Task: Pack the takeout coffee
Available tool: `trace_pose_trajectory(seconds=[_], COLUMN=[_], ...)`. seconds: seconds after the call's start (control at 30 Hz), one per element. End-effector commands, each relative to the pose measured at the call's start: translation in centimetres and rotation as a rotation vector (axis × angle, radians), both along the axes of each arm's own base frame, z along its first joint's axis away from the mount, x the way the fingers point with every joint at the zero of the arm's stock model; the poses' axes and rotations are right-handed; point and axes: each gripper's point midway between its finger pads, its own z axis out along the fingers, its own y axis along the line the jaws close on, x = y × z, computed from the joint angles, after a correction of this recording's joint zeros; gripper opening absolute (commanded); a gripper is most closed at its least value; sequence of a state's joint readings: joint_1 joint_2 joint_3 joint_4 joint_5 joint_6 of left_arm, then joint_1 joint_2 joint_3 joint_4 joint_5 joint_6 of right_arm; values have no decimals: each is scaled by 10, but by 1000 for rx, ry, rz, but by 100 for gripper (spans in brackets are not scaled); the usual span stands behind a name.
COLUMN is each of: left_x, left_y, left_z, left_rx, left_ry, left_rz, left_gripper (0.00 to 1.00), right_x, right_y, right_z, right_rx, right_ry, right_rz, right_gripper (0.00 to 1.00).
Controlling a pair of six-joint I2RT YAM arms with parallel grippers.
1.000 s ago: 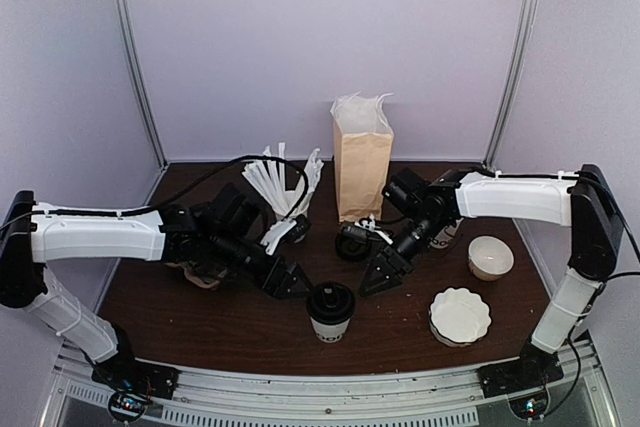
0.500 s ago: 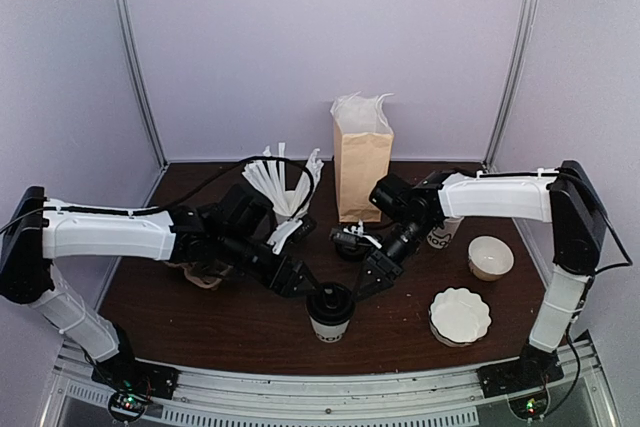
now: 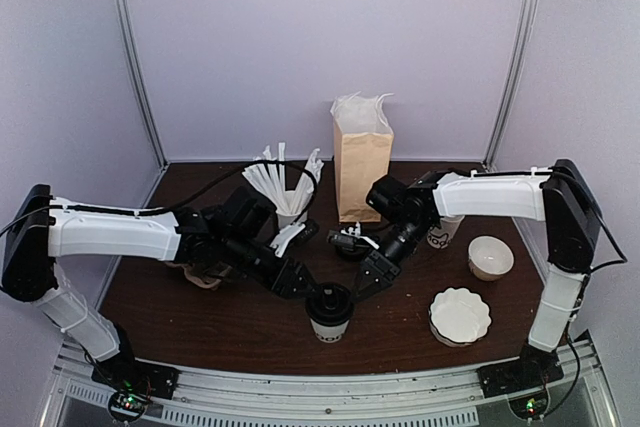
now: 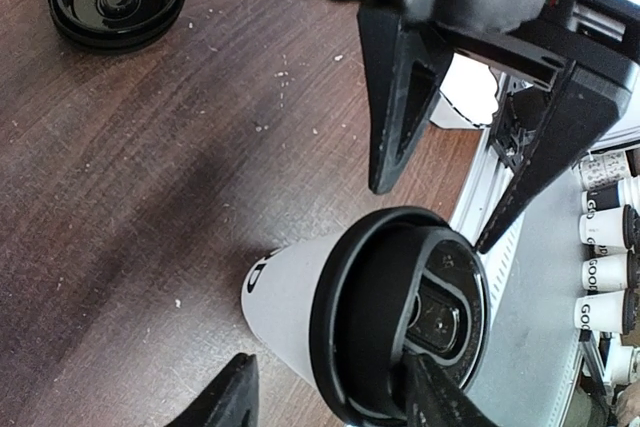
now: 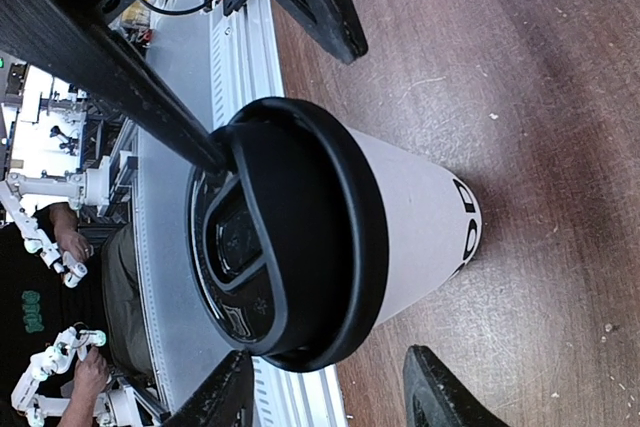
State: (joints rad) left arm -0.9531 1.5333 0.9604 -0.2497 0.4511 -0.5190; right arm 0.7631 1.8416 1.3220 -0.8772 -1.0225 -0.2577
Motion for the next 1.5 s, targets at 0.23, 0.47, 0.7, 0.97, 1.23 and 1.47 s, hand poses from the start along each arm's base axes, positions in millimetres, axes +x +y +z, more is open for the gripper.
trace_pose_trajectory(seconds=[0.23, 0.47, 0.7, 0.97, 1.23, 1.47], left_x=[6, 9, 4, -14, -7, 13], left_y=[4, 1, 11, 45, 38, 3], left_z=[-26, -46, -66, -93, -76, -15], left_rx=[37, -19, 51, 212, 162, 17], left_ry=[30, 151, 241, 337, 261, 99], left_rz=[39, 59, 107, 177, 172, 100], left_gripper=[40, 28, 25, 23, 27, 33], right_x=[1, 7, 7, 11, 8, 13], right_y=[5, 4, 3, 2, 8, 2], right_z=[-3, -15, -24, -39, -33, -3], right_rx=[-6, -35, -63, -122, -112, -61], right_ry=[34, 61, 85, 105, 102, 19], right_rz=[-4, -45, -58, -90, -52, -25], right_gripper=[48, 46, 43, 38, 38, 46])
